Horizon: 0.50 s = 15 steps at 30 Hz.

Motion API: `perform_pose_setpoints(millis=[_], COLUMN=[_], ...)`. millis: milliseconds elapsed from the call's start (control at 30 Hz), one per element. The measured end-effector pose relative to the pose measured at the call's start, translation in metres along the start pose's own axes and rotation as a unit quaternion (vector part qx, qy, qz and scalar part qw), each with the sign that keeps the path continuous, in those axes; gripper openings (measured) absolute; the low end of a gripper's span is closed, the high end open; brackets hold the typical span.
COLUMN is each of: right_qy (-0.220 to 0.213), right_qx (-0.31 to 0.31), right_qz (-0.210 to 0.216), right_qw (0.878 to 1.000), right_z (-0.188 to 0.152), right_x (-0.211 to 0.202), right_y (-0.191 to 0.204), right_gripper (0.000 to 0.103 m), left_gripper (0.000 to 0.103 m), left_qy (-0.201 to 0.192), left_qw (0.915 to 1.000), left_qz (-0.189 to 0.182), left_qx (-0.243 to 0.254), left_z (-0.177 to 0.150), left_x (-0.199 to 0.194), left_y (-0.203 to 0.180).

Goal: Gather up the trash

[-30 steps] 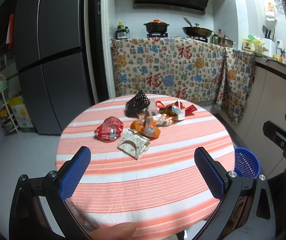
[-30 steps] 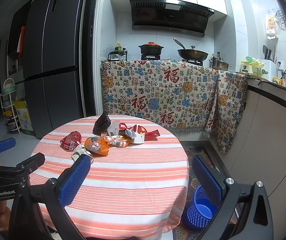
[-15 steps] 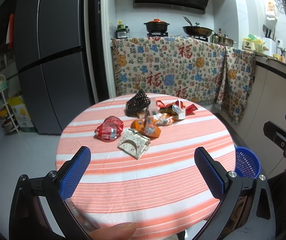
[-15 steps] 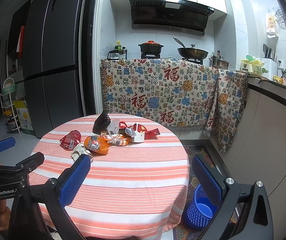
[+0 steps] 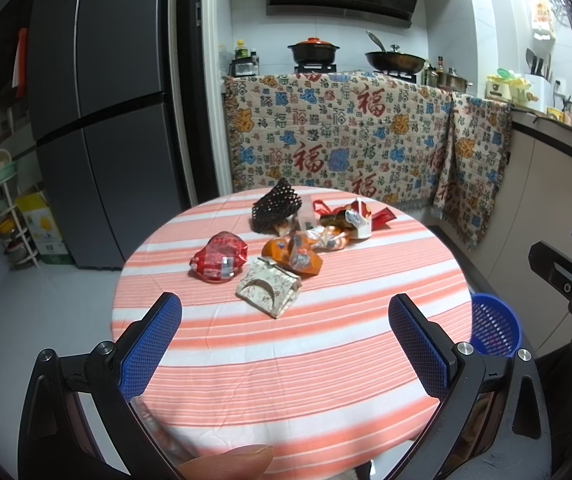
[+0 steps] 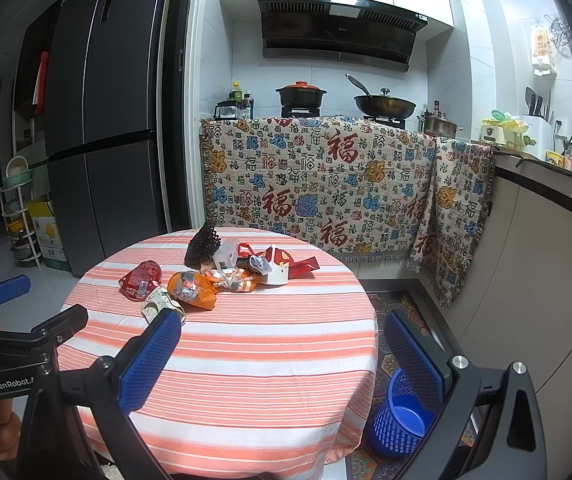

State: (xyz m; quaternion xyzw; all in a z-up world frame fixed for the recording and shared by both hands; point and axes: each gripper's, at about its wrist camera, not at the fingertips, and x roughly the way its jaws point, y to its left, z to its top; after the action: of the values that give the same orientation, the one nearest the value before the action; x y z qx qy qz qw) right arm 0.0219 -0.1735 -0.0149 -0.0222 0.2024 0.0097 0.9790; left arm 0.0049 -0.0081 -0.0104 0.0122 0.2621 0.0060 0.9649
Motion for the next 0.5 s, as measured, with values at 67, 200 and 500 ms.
perform_pose_setpoints(millis=[67, 200, 500], right_qy=[0.0, 0.0, 0.0], right_qx=[0.0, 0.0, -0.001], right_qz=[0.0, 0.0, -0.001], right_qw=[1.0, 1.0, 1.0], right_z=[-0.0001, 0.0003, -0.0001], right_x=[0.0, 0.0002, 0.0007], right_y=[-0.0002, 0.0005, 0.0001], right_gripper=[0.103, 0.103, 0.103], left_gripper=[0.103, 0.103, 0.103], left_qy=[0.0, 0.0, 0.001], left_qw=[1.0, 1.0, 1.0], left_qz=[0.0, 0.0, 0.0], left_qx=[0.0, 0.001, 0.0], left_z=[-0.0002, 0.0005, -0.0004], left_x=[0.0003, 0.0, 0.0001], left_y=[0.0, 0.0, 0.0001])
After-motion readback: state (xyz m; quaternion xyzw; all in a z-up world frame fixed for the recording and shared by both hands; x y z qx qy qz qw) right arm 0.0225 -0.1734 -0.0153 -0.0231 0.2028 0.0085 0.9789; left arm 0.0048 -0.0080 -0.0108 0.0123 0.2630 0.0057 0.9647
